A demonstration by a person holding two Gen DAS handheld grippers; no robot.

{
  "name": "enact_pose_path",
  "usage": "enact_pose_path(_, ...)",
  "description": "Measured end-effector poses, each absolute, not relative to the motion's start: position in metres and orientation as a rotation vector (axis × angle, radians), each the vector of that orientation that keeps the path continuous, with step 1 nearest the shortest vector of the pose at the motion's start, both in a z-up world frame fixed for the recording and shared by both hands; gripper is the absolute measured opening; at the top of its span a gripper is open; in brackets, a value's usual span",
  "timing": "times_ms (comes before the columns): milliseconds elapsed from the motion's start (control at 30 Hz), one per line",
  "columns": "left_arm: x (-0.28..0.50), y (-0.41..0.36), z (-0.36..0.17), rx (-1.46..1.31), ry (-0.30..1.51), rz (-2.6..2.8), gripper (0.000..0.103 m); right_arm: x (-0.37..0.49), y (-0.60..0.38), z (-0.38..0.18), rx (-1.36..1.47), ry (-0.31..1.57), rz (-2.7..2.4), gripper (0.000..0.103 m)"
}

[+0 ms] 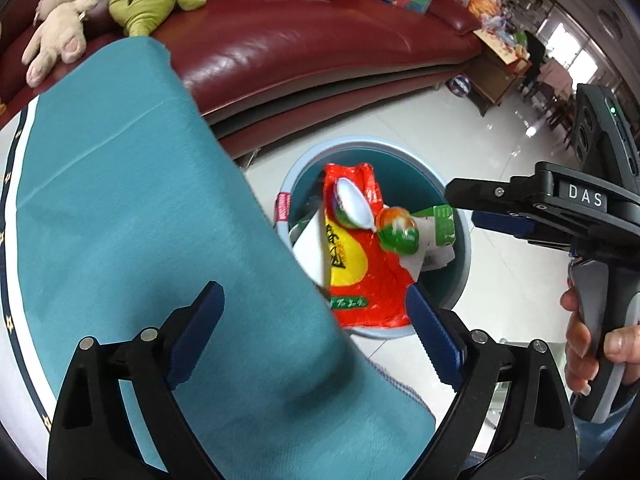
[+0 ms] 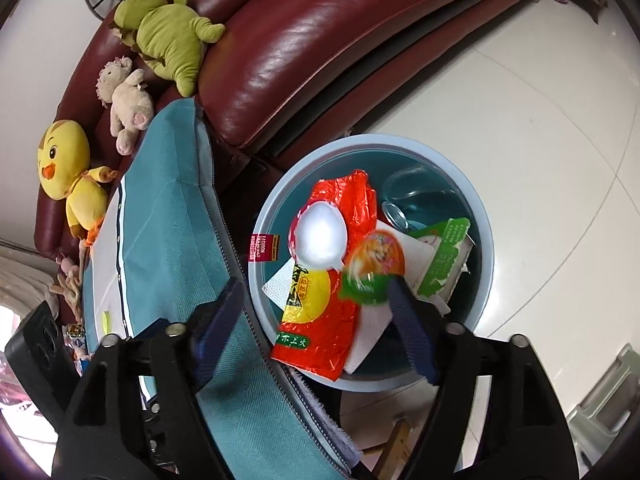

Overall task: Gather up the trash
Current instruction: 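Move both tools back over the table toward the green lid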

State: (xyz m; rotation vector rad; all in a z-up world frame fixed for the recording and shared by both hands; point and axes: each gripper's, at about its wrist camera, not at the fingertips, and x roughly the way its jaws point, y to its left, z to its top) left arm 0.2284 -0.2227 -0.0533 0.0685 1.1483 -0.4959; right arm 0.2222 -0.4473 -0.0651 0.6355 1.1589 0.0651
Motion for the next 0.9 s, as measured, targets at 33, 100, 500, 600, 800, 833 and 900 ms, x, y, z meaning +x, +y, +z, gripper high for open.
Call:
enact_pose_path(33, 0.227, -0.22, -0.052, 0.064, 1.147, -0.495, 0.092, 0.221, -0.446, -0.064, 0.631, 1.162, 0.06, 0.073)
enact_pose_path(100, 0.224, -0.212, -0.051, 0.059, 1.144, -0.488, 0.093, 0.218, -0.443, -0.062, 0.622, 1.169, 0.05, 0.075)
enact_pose_path(500, 0.203, -0.131, -0.027, -0.028, 1.084, -0.394, 0.096, 0.209, -0.38, -0.029, 0.509, 1.189, 0.103, 0.077)
enact_pose_path(600, 0.197, -0.1, -0.022, -0.054, 1.068, -0.357, 0.097, 0.212, -0.35, -0.019, 0.473, 1.196, 0.142, 0.078)
enact_pose_path(800, 0.181, -0.03, -0.017, -0.101, 1.046, -0.261, 0.097, 0.216, -0.285, -0.01, 0.401, 1.223, 0.221, 0.078)
enact_pose_path(833, 0.179, -0.02, -0.017, -0.105, 1.043, -0.249, 0.097, 0.217, -0.269, -0.01, 0.386, 1.231, 0.235, 0.078)
enact_pose_path(900, 0.172, 0.01, -0.016, -0.112, 1.035, -0.209, 0.097, 0.219, -0.247, -0.009, 0.359, 1.245, 0.26, 0.078)
